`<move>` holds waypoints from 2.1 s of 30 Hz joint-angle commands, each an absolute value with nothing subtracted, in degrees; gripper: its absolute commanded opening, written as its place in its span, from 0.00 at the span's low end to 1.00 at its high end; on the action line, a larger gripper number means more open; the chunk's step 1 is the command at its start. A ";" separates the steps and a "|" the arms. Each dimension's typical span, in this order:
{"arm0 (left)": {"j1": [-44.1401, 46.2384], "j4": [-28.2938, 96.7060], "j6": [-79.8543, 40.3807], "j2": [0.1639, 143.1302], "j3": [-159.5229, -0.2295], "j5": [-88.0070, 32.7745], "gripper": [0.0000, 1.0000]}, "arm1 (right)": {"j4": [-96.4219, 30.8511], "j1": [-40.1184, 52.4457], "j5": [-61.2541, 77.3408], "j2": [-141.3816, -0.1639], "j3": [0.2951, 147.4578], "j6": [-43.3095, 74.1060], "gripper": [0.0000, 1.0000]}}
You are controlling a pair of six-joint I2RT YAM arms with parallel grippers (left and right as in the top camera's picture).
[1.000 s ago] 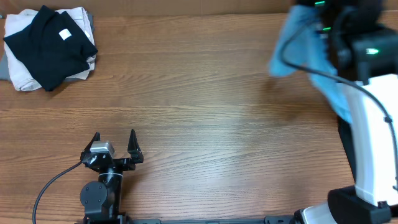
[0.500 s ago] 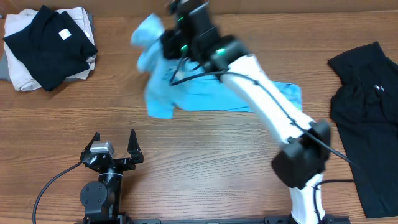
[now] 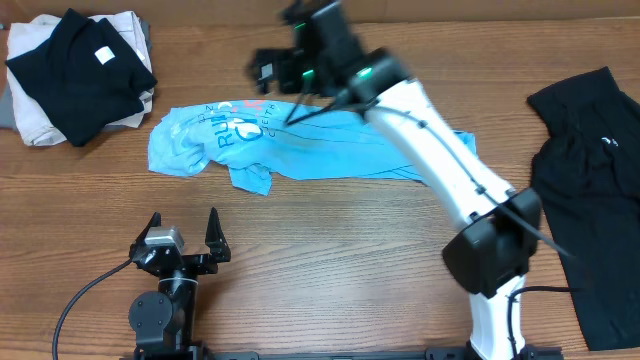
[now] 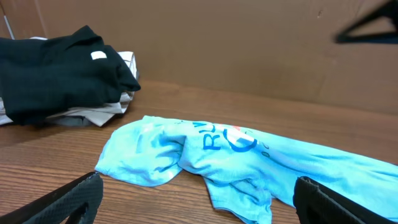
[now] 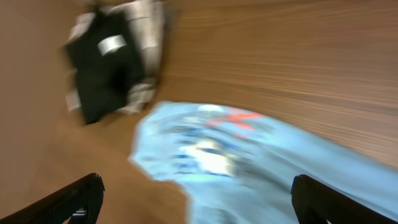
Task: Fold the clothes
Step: 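Lift the light-blue T-shirt and drag it left onto the table center, then move the left gripper to the shirt's left end and grasp it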
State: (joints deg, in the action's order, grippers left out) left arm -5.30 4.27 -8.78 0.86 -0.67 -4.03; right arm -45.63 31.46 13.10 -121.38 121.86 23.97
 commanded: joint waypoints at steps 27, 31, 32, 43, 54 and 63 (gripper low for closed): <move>-5.61 -5.63 -13.47 0.25 -0.30 -27.16 1.00 | -86.67 -4.51 13.93 -113.16 124.09 20.60 1.00; -5.61 -8.16 -16.95 0.32 -3.25 -30.57 1.00 | -86.13 -4.51 13.93 -113.25 124.09 20.60 1.00; -5.61 -7.33 -16.58 0.47 -5.08 -30.52 1.00 | -85.84 -4.51 13.91 -113.25 124.09 20.60 1.00; -5.58 23.31 -1.21 28.97 -36.67 -29.04 1.00 | -85.38 -4.54 13.98 -113.25 124.09 20.60 1.00; -5.54 39.31 -4.47 61.06 -57.30 -28.95 1.00 | -85.38 -4.54 13.96 -113.25 124.09 20.60 1.00; -5.56 52.88 -10.74 80.93 -65.47 -14.02 1.00 | -85.38 -4.54 13.96 -113.25 124.09 20.60 1.00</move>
